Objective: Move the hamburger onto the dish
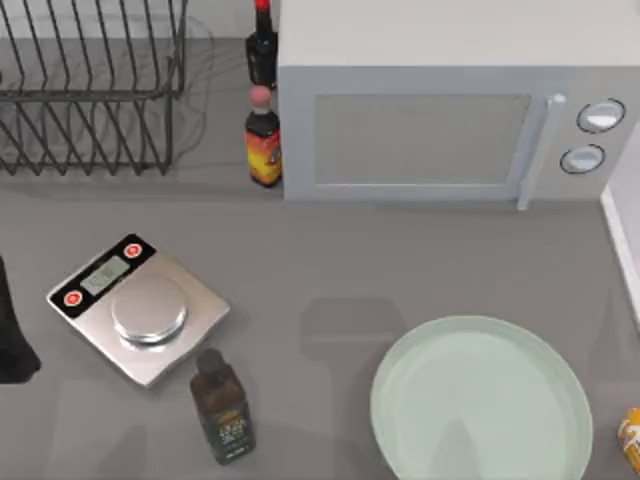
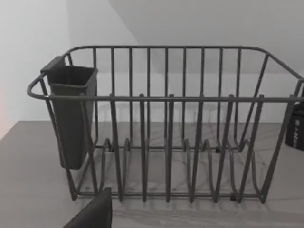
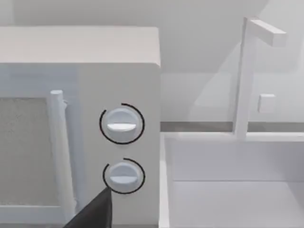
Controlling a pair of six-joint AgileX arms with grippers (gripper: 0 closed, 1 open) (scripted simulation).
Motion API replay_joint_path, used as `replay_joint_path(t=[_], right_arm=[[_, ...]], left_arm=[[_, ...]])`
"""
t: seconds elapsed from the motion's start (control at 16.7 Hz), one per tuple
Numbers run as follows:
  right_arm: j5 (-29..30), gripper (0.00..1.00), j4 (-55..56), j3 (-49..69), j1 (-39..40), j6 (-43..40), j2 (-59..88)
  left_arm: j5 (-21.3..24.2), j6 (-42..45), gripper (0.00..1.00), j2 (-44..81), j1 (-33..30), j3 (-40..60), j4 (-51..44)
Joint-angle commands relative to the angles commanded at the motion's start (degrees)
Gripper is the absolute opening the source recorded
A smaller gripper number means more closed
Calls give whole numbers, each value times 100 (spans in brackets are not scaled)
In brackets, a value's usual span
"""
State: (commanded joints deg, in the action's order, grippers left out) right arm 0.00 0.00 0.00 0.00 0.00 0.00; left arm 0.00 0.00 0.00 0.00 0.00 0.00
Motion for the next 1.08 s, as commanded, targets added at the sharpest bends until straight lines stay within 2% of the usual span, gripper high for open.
replay_joint_path(t=[0.24,0.42,1.08], right_arm=[[-9,100,-184,152,57,25,197],[-14,100,-814,657,220,110,933],[24,100,-4521,3354,1086,563,6092]], left_arm=[[0,0,100,0,0,0,0],[0,0,100,0,0,0,0],[0,0,100,0,0,0,0]])
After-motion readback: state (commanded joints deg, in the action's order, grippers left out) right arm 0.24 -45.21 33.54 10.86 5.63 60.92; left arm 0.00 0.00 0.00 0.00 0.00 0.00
